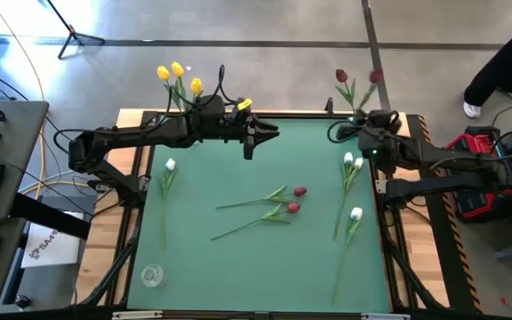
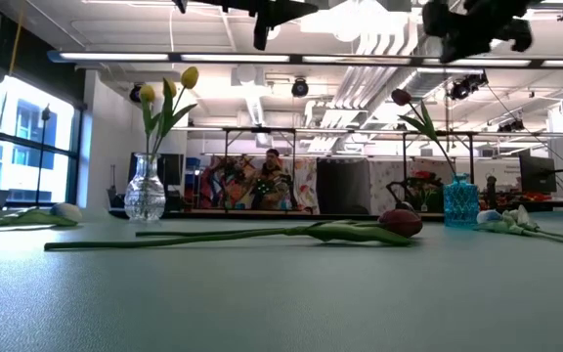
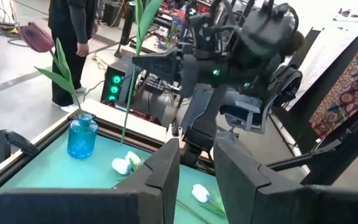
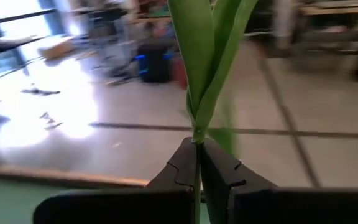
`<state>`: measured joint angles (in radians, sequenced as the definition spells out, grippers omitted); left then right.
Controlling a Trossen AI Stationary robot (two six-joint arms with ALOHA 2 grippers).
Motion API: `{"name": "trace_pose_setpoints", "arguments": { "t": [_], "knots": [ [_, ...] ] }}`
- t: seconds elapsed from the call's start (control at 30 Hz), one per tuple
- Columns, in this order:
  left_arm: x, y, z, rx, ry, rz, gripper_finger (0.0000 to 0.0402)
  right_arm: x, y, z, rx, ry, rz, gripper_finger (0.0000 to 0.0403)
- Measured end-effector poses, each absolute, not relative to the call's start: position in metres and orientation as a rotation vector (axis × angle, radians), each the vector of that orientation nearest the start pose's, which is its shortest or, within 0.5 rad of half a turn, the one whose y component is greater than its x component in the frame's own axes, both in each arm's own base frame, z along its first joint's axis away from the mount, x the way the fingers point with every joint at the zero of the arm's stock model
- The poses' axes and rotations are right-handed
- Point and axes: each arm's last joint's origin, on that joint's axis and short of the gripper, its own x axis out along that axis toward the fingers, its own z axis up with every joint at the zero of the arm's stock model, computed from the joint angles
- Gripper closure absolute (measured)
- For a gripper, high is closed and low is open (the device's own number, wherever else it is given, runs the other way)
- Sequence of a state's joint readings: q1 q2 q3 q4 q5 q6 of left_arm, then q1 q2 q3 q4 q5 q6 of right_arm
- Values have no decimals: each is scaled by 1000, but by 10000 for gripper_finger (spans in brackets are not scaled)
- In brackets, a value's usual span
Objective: Sort flowers into vase by color
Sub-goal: Put the left red tulip into the blue vase
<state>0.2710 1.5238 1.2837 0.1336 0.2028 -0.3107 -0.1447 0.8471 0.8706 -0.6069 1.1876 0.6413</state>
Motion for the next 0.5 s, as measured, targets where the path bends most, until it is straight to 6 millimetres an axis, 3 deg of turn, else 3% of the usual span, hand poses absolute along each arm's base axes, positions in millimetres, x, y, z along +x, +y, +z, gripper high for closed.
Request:
{"name": "trace_pose_setpoints", "arguments": {
  "t": [0.2,0.5],
  "knots": [
    [344,90,357,-336,93,87,317,142,-58,311,194,33,-1629,403],
    [344,90,356,-330,99,88,317,146,-90,304,152,-21,-1869,403]
  ]
}}
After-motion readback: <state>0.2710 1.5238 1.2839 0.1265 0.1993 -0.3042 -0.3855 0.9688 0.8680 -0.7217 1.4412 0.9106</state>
